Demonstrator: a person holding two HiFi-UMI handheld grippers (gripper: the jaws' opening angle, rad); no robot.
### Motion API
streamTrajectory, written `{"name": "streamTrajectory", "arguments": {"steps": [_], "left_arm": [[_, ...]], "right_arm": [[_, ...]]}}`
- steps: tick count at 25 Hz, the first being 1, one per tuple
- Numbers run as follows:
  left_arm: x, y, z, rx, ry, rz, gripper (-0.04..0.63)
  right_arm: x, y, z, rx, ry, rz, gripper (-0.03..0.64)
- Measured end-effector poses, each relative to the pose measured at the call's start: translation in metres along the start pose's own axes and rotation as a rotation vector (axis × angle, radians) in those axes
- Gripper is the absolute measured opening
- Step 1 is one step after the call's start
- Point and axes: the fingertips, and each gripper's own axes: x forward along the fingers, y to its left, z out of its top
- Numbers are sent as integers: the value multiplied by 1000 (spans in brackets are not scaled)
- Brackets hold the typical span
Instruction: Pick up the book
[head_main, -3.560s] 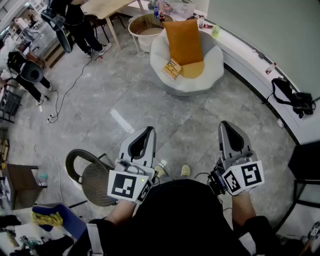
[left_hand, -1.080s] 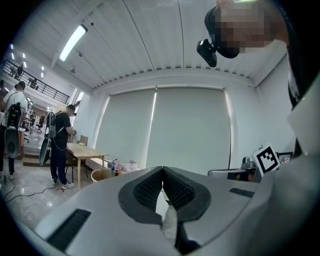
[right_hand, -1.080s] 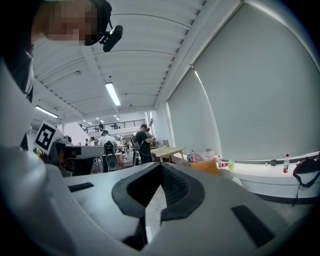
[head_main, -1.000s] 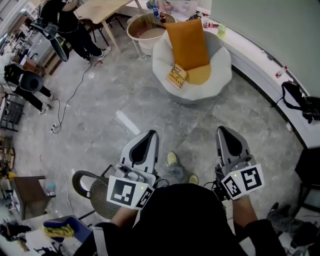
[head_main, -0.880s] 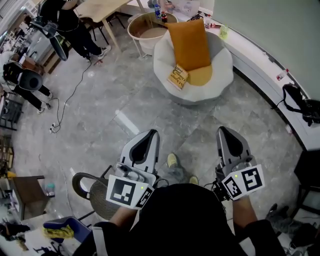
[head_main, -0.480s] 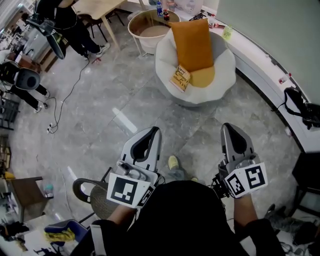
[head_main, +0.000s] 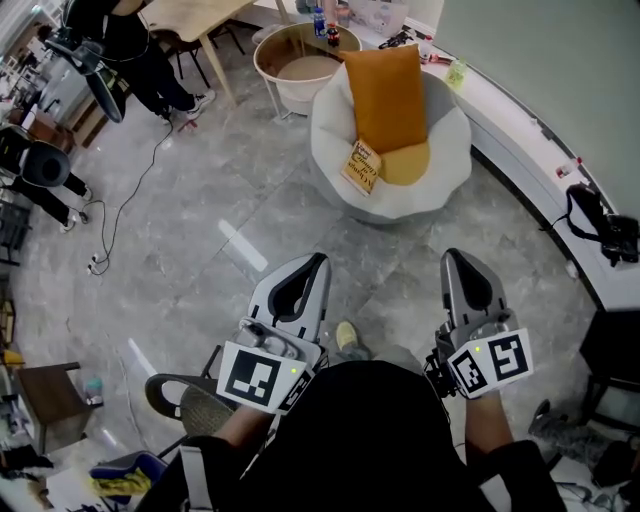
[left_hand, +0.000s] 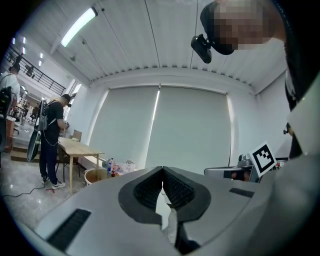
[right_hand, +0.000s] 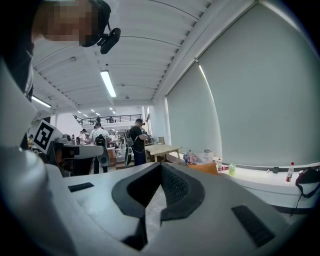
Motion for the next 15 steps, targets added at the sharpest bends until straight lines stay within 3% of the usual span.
{"name": "streamTrajectory", "arguments": {"steps": [15], "left_arm": [[-5,16,2,30,-5,46,12]], "right_arm": [[22,13,2,9,-10,22,11]]}}
